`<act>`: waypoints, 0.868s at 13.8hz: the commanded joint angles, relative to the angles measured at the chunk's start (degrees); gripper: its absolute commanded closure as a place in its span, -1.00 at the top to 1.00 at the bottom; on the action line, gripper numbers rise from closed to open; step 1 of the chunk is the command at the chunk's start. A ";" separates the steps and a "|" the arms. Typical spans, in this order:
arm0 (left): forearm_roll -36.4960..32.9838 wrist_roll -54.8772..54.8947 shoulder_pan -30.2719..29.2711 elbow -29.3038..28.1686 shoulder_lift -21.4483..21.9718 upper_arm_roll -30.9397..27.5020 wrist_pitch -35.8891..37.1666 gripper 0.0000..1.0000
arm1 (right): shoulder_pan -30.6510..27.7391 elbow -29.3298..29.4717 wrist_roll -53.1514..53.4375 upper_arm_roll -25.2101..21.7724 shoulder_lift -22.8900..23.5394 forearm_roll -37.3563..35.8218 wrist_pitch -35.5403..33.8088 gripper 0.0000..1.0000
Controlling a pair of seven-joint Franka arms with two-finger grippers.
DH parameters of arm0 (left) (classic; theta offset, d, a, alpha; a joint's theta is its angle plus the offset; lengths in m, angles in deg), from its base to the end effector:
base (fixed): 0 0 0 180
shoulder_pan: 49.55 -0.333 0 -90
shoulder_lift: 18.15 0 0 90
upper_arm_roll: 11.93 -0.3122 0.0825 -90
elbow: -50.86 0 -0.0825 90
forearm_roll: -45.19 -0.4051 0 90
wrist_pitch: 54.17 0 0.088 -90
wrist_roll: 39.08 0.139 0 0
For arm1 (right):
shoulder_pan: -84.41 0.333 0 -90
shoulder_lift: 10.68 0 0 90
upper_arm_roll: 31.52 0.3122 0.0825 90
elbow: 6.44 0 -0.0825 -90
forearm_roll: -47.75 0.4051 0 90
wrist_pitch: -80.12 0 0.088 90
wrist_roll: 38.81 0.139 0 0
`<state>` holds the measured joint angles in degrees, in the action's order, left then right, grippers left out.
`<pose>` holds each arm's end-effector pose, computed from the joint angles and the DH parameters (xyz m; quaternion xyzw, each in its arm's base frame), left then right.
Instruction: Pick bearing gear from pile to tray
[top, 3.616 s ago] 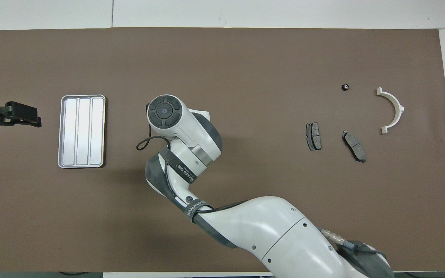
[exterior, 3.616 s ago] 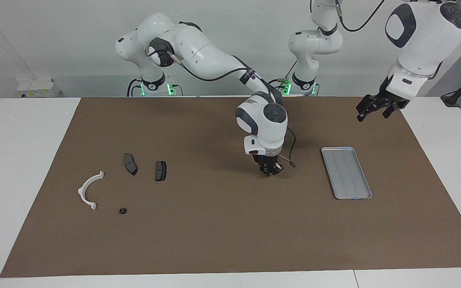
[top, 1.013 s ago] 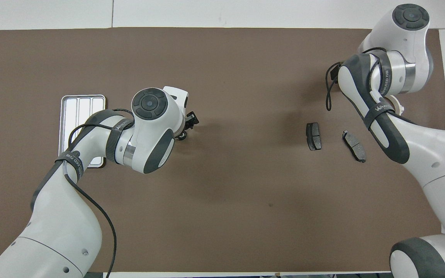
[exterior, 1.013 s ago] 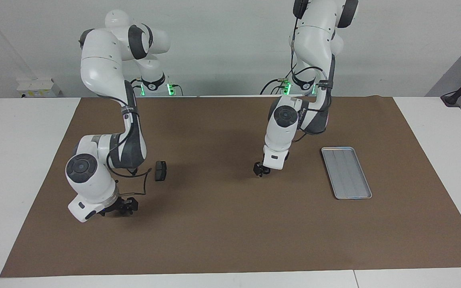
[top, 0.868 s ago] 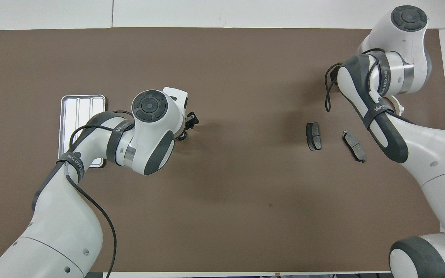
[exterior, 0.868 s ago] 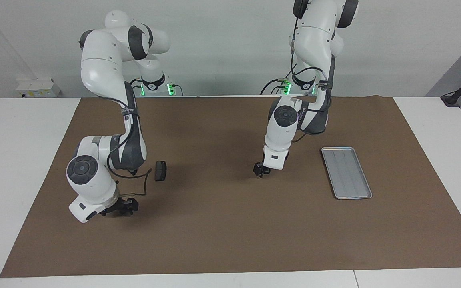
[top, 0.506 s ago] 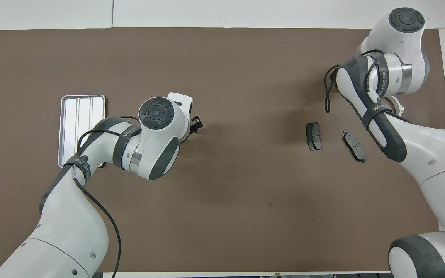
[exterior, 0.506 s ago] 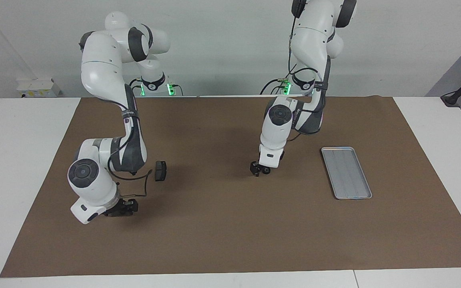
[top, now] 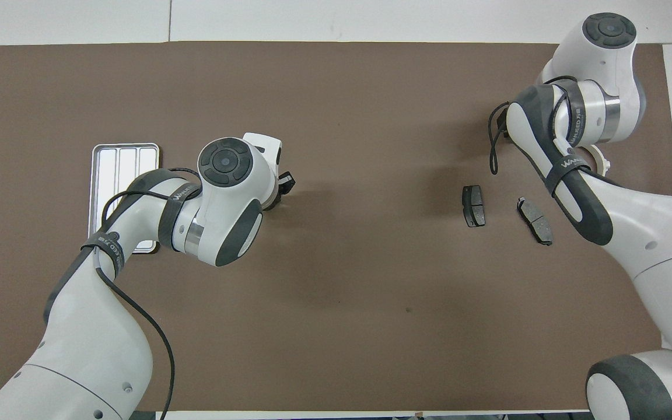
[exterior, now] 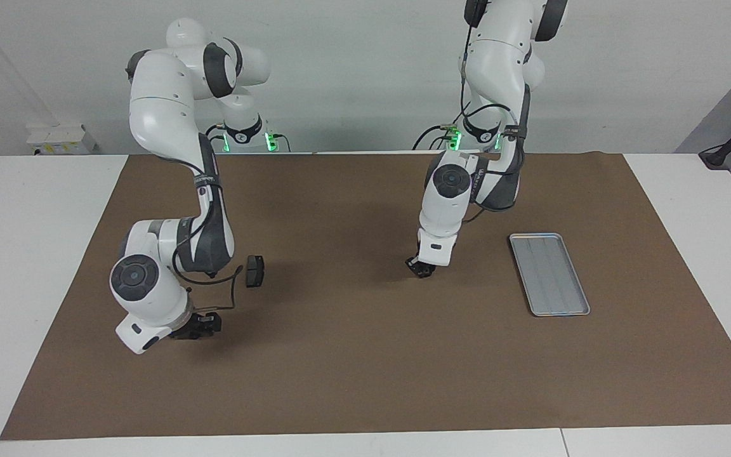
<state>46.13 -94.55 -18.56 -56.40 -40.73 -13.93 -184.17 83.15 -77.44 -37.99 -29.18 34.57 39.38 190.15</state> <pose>0.5664 -0.3155 0.2548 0.9725 0.2328 0.0014 0.0007 0.7526 -0.0069 0.2422 0.9968 0.0257 -0.0529 0.0532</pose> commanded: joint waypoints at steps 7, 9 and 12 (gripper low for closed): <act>-1.20 24.40 -14.53 -7.51 15.09 -0.20 12.93 -1.00 | -1.11 0.07 0.94 1.35 0.63 -0.77 -0.53 0.19; -1.20 33.28 -19.10 -10.50 16.15 -0.28 11.62 -1.00 | -1.11 0.16 0.68 1.35 0.54 -0.77 -0.61 0.11; -1.11 42.87 -25.70 -14.37 17.29 -0.20 6.79 -1.00 | -1.20 0.34 0.33 1.44 0.54 -0.94 -1.66 -0.05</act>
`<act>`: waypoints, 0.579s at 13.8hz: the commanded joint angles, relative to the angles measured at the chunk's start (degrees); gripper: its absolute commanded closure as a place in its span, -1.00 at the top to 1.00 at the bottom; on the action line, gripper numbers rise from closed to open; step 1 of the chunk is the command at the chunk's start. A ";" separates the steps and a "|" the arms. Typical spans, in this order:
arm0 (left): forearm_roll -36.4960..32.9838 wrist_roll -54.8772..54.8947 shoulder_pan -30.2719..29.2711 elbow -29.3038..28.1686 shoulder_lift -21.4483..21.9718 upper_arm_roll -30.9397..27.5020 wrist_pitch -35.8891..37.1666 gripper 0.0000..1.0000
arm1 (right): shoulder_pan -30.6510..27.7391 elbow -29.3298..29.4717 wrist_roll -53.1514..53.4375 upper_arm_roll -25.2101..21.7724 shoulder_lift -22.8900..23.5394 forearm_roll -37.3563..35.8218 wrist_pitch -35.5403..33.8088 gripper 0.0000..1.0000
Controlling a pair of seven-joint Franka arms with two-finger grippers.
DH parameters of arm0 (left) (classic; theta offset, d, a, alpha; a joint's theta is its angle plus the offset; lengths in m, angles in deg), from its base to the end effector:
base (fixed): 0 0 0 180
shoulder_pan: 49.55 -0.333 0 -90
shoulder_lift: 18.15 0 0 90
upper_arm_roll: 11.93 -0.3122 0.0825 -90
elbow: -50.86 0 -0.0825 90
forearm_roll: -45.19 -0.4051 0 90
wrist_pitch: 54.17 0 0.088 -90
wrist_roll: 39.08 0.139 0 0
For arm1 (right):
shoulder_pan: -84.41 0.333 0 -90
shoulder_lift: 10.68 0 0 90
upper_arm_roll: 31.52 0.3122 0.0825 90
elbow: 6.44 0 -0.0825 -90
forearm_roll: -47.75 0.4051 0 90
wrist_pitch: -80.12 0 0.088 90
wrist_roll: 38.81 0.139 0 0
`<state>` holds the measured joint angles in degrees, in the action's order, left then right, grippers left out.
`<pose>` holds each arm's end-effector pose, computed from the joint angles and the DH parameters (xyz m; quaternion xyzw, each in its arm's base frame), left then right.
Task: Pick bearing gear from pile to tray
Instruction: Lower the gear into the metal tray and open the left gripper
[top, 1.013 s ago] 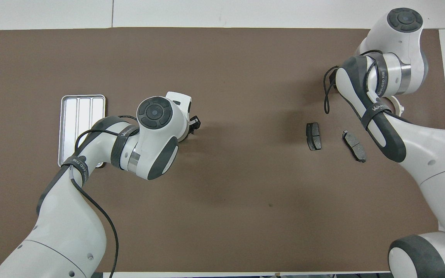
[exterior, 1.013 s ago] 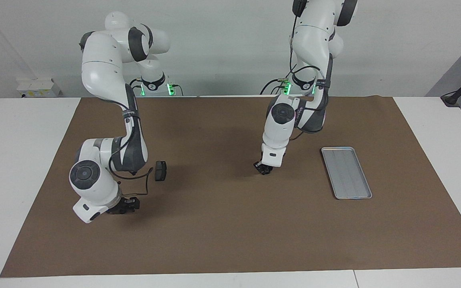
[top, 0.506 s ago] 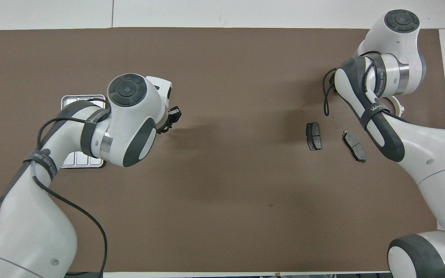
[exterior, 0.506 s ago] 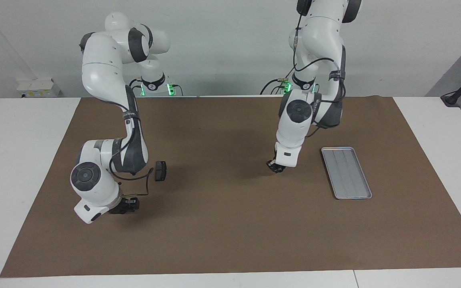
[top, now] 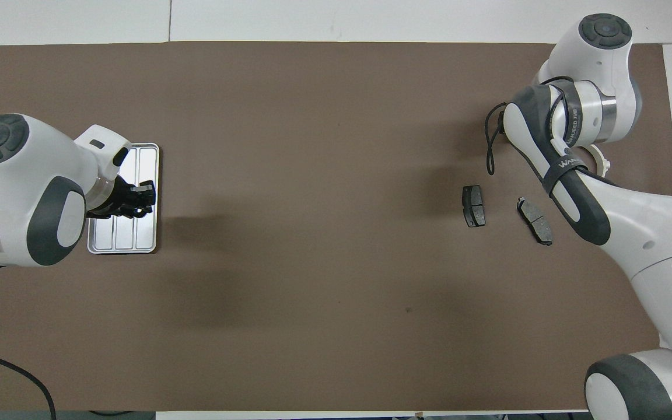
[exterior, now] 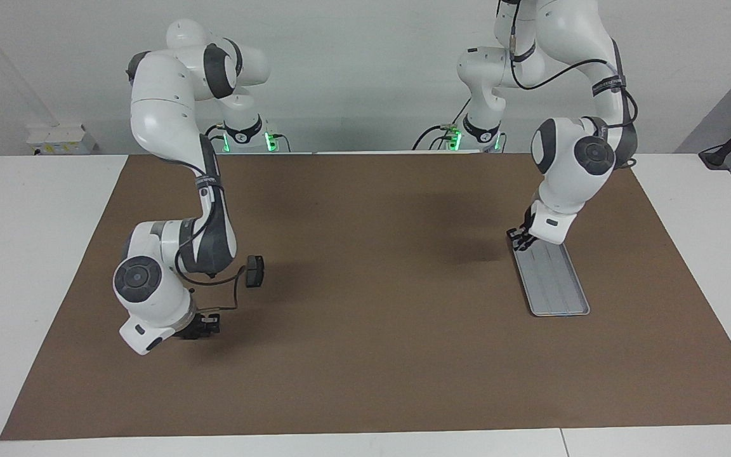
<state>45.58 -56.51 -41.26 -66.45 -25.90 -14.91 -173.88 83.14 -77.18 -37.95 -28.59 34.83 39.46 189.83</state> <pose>0.5749 -0.0541 0.3196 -0.9931 -0.1072 0.0455 0.0098 0.7525 -0.0009 0.2406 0.9968 0.0286 -0.0553 0.0492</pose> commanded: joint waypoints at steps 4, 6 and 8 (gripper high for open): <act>-0.56 8.82 -6.62 -10.47 3.35 0.79 -12.11 -1.00 | -1.36 0.51 -0.94 0.76 0.28 -0.76 -1.52 -0.22; -0.56 8.55 -6.36 -11.35 3.26 0.79 -12.74 -1.00 | -1.54 0.51 -1.99 0.68 0.28 -0.76 -1.52 -0.41; -0.56 8.46 -6.19 -12.32 3.35 0.79 -12.92 -1.00 | -1.72 0.51 -2.43 0.76 0.36 -0.85 -1.43 -0.55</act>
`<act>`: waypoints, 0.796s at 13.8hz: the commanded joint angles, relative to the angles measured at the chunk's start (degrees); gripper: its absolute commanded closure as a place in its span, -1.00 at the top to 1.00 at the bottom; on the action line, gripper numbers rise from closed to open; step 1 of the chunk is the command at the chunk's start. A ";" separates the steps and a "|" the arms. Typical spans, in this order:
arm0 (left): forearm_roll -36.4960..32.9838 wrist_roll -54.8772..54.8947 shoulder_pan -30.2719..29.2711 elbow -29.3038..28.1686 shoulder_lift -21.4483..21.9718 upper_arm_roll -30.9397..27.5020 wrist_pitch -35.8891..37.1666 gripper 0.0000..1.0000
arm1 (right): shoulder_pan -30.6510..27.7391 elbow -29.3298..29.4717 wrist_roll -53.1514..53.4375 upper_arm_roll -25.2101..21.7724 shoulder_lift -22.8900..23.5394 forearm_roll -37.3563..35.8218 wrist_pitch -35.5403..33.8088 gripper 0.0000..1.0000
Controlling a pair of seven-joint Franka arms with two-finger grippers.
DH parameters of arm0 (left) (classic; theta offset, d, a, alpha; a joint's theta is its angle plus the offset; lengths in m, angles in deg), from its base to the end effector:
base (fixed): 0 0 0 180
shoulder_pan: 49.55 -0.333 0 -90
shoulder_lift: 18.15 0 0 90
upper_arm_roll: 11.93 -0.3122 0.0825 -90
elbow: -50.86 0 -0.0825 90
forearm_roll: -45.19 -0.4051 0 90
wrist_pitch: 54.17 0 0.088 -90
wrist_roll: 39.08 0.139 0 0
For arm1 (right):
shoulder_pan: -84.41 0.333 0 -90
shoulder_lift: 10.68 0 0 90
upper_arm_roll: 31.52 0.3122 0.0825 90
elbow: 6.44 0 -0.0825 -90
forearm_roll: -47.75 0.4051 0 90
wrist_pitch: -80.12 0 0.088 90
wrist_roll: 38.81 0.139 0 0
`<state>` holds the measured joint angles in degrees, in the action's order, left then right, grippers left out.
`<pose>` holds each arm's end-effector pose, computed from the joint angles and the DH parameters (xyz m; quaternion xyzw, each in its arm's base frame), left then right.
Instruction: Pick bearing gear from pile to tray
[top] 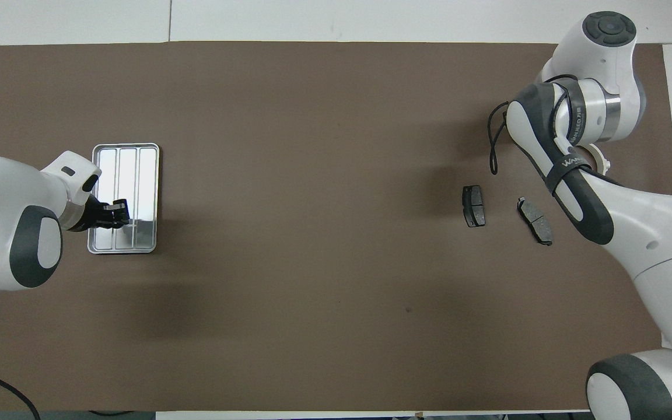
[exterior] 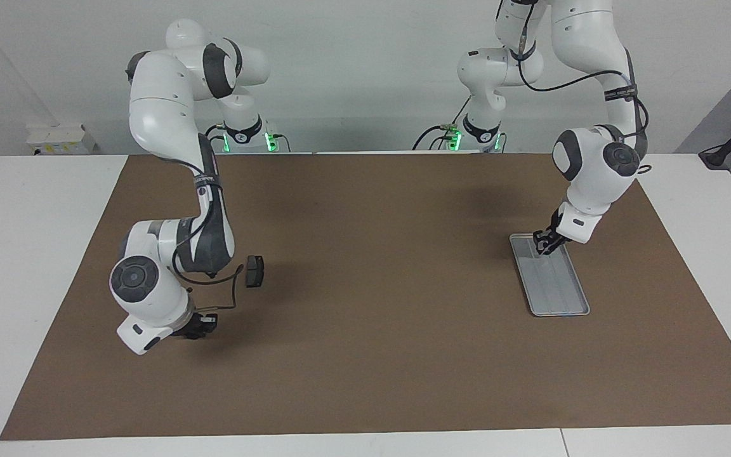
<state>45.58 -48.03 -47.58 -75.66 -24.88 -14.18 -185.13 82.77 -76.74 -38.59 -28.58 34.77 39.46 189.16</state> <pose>0.5525 0.0025 0.2735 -0.9964 -0.0826 0.0199 0.0013 0.7528 -0.0060 0.2442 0.9967 0.0303 -0.0573 0.0489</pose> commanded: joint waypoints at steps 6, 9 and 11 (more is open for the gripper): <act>-0.56 0.78 0.14 -4.25 1.54 0.05 -5.09 -1.00 | -1.08 0.33 -1.62 0.75 0.25 -0.85 -2.77 -1.00; -0.56 1.13 -0.04 -4.34 1.36 0.05 -5.01 -1.00 | 1.63 4.63 1.87 0.66 0.25 0.46 -8.39 -1.00; -0.56 1.13 0.14 -5.39 1.36 0.05 -5.27 -1.00 | 4.87 6.13 9.85 0.66 -0.01 3.62 -11.03 -1.00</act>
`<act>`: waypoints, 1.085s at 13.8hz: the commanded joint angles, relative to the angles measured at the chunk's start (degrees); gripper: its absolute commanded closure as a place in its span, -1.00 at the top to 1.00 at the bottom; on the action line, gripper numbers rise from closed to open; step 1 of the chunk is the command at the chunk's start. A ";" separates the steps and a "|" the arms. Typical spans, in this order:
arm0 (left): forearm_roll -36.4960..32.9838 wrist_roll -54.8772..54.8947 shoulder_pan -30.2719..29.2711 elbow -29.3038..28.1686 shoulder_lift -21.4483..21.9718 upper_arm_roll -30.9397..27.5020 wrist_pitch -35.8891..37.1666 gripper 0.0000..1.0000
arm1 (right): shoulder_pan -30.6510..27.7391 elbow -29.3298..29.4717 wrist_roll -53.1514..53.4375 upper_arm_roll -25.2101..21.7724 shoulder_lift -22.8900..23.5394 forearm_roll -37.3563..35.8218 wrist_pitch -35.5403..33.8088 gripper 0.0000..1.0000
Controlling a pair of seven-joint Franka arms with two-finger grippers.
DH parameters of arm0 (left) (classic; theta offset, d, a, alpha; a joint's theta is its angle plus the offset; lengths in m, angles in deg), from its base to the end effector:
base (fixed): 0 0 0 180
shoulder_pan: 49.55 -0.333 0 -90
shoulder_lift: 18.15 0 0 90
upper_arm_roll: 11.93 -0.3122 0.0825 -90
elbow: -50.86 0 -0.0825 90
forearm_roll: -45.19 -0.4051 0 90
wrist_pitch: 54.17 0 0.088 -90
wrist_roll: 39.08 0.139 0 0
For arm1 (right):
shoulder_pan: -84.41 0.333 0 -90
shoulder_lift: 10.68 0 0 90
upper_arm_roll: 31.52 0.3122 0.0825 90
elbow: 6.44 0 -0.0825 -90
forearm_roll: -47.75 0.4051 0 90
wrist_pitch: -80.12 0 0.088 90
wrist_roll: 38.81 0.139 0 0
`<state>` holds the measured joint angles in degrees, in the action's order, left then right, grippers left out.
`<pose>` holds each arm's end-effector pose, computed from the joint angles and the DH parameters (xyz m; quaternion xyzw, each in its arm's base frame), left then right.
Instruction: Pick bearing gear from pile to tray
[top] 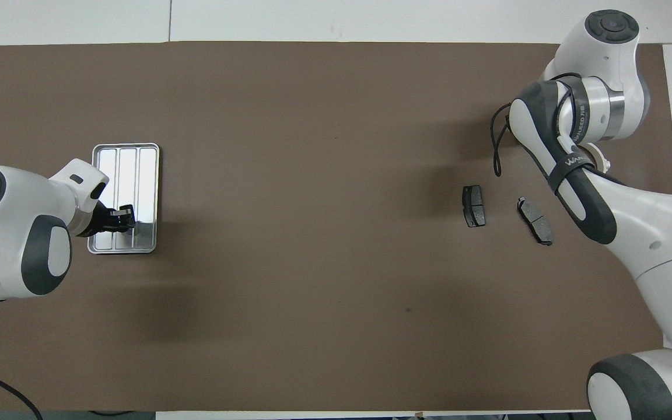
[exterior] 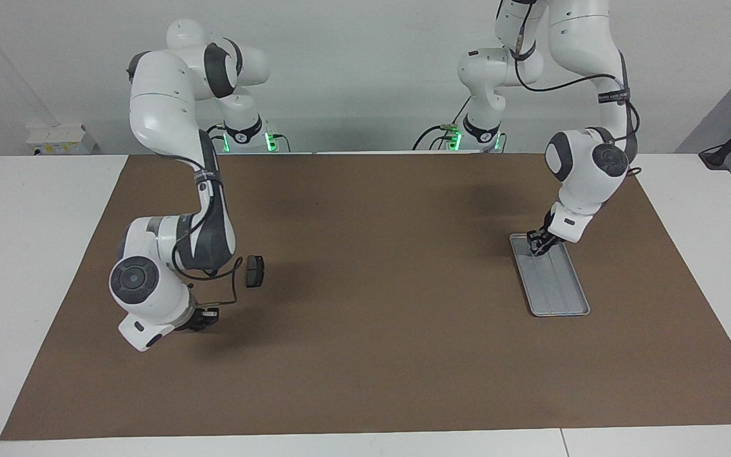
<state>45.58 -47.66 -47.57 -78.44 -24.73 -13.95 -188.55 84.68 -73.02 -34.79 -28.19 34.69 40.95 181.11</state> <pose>0.5433 0.0003 0.2591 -0.9969 -0.0775 0.0130 0.0006 0.7468 0.0226 0.2664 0.9948 0.0065 -0.0923 0.0417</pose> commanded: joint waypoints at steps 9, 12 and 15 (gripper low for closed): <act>-0.56 0.58 -0.04 -2.63 1.13 -0.17 -2.73 1.00 | 25.37 4.80 59.05 0.54 0.15 8.83 2.26 -1.00; -0.12 -0.29 0.66 -0.87 0.60 0.00 -2.55 1.00 | 31.44 4.80 70.47 0.19 1.11 8.83 7.18 -1.00; -0.04 -1.97 2.41 -0.52 0.42 0.09 -2.46 1.00 | 35.48 4.80 78.93 0.10 2.61 8.83 11.14 -1.00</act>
<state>45.60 -48.33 -46.55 -79.03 -24.68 -13.48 -190.64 118.70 -69.13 40.39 -27.61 35.82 48.72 190.21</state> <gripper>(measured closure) 0.000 0.758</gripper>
